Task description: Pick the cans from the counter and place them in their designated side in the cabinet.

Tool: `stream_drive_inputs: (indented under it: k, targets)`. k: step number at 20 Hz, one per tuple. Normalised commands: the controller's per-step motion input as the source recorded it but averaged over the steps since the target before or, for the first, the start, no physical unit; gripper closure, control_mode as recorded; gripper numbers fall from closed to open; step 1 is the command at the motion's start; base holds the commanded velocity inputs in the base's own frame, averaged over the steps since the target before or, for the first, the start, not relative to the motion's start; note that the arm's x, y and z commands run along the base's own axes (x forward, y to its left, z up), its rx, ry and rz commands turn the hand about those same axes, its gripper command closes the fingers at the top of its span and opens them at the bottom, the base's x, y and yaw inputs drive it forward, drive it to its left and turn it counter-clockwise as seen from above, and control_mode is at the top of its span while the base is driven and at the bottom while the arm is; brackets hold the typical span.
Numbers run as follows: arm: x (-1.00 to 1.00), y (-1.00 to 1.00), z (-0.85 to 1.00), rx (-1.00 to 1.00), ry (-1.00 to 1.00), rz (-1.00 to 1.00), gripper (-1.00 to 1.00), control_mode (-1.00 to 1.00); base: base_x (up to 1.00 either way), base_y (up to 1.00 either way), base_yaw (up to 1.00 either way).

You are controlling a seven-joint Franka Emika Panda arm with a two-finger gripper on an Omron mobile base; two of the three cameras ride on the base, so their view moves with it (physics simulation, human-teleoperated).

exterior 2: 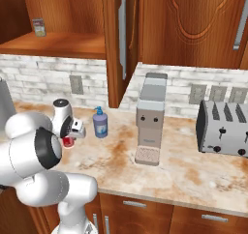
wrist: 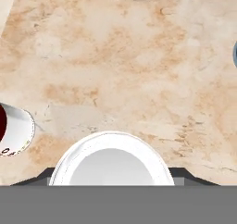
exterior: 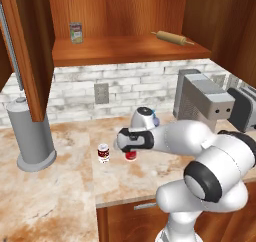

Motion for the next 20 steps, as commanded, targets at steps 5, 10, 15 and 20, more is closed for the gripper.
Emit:
stream_drive_inputs:
  k: [5,10,15,20]
  targets:
    - [-0.07,-0.03,0.43,0.00,-0.07,0.04,1.00,-1.00,0.00,0.00,0.00]
    - [-0.09,-0.09,0.48,0.00,-0.07,0.05,1.00,-1.00,0.00,0.00,0.00]
    - [-0.15,-0.08,0.46,0.00,-0.08,0.07,1.00,-1.00,0.00,0.00,0.00]
    - [-0.19,-0.06,0.48,0.00,-0.08,0.07,1.00,-1.00,0.00,0.00,0.00]
